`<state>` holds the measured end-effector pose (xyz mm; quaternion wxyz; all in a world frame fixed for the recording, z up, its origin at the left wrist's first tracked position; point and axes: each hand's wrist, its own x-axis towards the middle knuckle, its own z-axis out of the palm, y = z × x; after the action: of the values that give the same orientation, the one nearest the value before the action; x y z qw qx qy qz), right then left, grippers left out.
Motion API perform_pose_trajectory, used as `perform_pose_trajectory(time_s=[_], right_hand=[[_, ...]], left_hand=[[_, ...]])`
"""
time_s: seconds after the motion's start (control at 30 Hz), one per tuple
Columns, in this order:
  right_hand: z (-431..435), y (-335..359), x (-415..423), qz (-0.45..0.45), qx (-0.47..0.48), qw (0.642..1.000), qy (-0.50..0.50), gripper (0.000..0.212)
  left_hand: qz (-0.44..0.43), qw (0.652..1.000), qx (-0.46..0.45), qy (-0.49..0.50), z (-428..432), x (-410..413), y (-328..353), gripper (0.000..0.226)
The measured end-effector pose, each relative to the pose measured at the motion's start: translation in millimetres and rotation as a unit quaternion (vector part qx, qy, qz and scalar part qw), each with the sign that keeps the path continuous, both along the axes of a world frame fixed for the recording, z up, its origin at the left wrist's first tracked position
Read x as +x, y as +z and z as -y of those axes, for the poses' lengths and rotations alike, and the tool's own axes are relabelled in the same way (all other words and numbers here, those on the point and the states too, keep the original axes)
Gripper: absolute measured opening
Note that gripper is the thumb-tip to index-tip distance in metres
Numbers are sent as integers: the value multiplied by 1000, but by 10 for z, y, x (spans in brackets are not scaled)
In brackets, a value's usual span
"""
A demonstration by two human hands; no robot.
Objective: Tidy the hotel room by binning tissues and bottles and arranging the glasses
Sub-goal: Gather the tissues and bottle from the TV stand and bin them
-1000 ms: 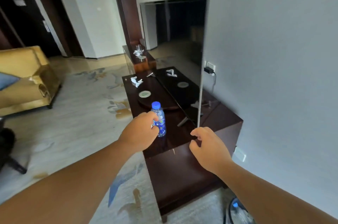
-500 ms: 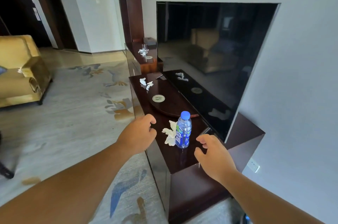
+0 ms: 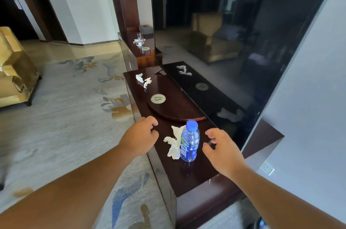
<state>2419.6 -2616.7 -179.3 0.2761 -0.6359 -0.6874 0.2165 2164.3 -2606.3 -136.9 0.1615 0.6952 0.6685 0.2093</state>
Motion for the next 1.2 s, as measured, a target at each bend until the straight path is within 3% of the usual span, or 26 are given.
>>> perform_pose_trajectory(time_s=[0.3, 0.7, 1.2], right_hand=[[-280, 34, -38, 7, -9, 997, -72, 39], [-2, 80, -724, -8, -4, 964, -267, 41], [-20, -57, -890, -6, -37, 960, -278, 65]], left_hand=[[9, 997, -2, -74, -752, 17, -65, 30], [-8, 963, -26, -268, -1587, -400, -228, 30], [-70, 936, -78, -336, -1540, -392, -464, 49]])
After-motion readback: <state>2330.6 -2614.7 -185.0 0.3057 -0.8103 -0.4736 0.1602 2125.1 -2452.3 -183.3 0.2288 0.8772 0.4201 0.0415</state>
